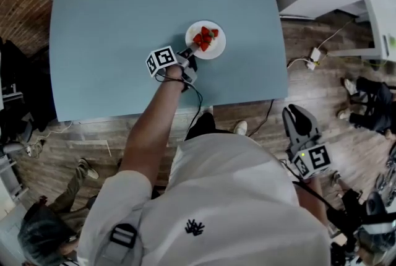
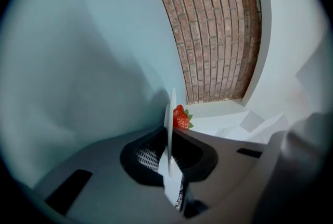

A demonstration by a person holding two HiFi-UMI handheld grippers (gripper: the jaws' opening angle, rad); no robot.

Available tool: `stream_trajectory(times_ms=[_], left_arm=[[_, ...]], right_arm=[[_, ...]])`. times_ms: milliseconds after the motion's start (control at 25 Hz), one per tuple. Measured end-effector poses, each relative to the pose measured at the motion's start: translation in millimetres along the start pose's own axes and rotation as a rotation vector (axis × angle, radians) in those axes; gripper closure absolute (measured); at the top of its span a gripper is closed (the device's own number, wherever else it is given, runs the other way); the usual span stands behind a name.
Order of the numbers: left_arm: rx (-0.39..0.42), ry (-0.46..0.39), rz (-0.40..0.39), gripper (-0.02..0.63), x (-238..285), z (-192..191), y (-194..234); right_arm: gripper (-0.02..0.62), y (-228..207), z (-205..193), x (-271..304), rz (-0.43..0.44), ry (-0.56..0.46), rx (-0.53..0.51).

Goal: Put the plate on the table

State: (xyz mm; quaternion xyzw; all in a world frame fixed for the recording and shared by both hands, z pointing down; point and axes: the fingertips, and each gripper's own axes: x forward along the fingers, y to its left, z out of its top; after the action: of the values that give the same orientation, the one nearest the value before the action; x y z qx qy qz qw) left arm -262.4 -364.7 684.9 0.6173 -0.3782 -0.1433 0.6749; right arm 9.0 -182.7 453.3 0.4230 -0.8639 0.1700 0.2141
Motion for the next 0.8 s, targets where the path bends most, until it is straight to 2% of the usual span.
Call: stream_trajectory(times_ms=[120,280,800], left_arm=[[-0.014,0.018,0.045,0.591,1.1,-0.2,2.2],[0.007,0.034,0.099,0.589,0.9,0.6,0.6],[0.15,0.093,0.267,0.57,1.7,-1.4,9.6]], right_arm=[[0.531,2.3,2.9,2.9,0.002,-0.004,0.001],[0.531,4.8,5.0,4.0,0.0,-0.01,-0.003],[0.531,3.6,1.5,-3.0,-0.019,-0.013,0.006]])
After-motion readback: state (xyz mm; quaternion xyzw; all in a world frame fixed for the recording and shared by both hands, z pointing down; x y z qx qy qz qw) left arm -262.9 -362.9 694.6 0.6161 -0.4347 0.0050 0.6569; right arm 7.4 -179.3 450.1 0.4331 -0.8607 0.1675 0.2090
